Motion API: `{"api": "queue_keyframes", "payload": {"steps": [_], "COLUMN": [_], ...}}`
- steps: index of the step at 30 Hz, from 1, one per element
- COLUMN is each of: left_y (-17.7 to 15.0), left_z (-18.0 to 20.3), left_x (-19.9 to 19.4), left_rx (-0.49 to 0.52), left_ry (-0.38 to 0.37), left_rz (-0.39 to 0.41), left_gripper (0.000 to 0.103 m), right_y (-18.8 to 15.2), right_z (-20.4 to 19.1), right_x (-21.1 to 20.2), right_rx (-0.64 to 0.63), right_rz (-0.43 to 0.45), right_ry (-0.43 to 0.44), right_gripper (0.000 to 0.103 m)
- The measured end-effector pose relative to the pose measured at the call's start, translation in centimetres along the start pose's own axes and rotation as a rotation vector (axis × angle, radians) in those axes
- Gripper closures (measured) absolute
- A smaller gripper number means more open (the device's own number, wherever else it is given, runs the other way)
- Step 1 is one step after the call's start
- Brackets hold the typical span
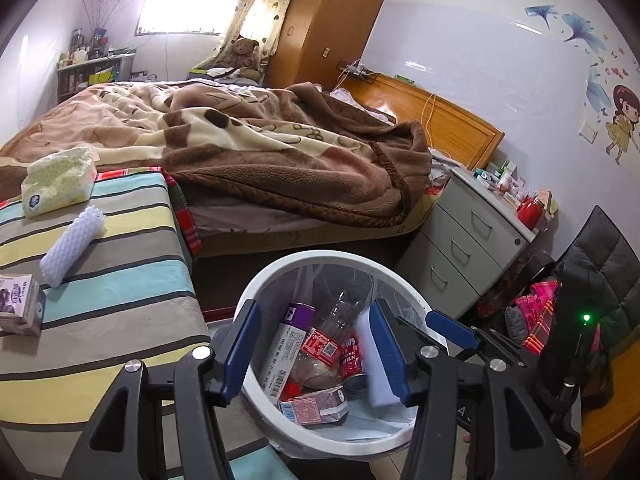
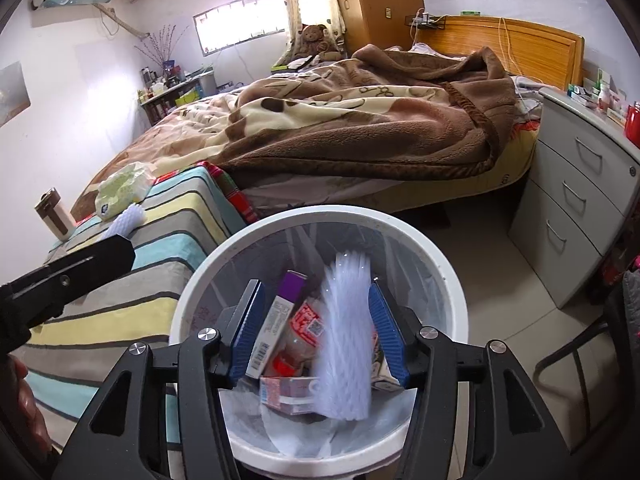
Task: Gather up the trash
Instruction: 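Move both tools back over the bed toward the milk carton and foam net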
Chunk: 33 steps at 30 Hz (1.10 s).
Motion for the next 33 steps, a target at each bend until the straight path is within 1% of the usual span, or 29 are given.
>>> {"api": "queue_keyframes", "payload": {"steps": [9, 13, 15, 22, 26, 28, 33], "left_y": [0.4, 0.7, 0.8, 1.2, 1.6, 1.8, 2.4], "left_z": [-2.1, -3.2, -4.0, -6.4, -8.5, -9.8, -13.7], "left_x": [-2.6, -3.5, -4.0, -5.5, -6.5, -7.1, -8.5], "left_rx": [-0.016, -0.018, -0.035, -0.062, -0.090, -0.109, -0.166], "left_ry": [0.028, 0.064, 0.062, 0.089, 0.113, 0.126, 0.177], "left_rz": [0.039, 0.055, 0.059, 0.079, 0.100, 0.111, 0.136], "left_gripper": [0.047, 0.047, 0.047, 0.047, 0.046, 0.043, 0.041], "right_y": [0.7, 1.0, 1.2, 1.7, 1.9, 2.1, 2.2], "right_z": [-1.4, -2.4, -2.8, -4.8, -6.3, -7.1, -9.3], "right_x": [-0.4, -0.5, -0.5, -0.4, -0.2, 0.0, 0.7], "right_rx": [-0.010, -0.022, -0.022, -0.034, -0.044, -0.053, -0.085], "right_rz": [0.026, 0.036, 0.042, 0.054, 0.063, 0.066, 0.057], "right_ry": [0.027, 0.038, 0.047, 0.077, 0.108, 0.126, 0.166], "right_gripper": [0.048, 0.048, 0.048, 0.047, 0.046, 0.040, 0.040]}}
Point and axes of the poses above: each gripper's, at about its wrist camera, not at the fingertips, and x roughly the way its jaws point, z to its right, y to its top, the point moved 4 cm from there along x, roughly the way its jaws point, and after that the axes turned 12 degrees about -x, right-handed, at the moved point
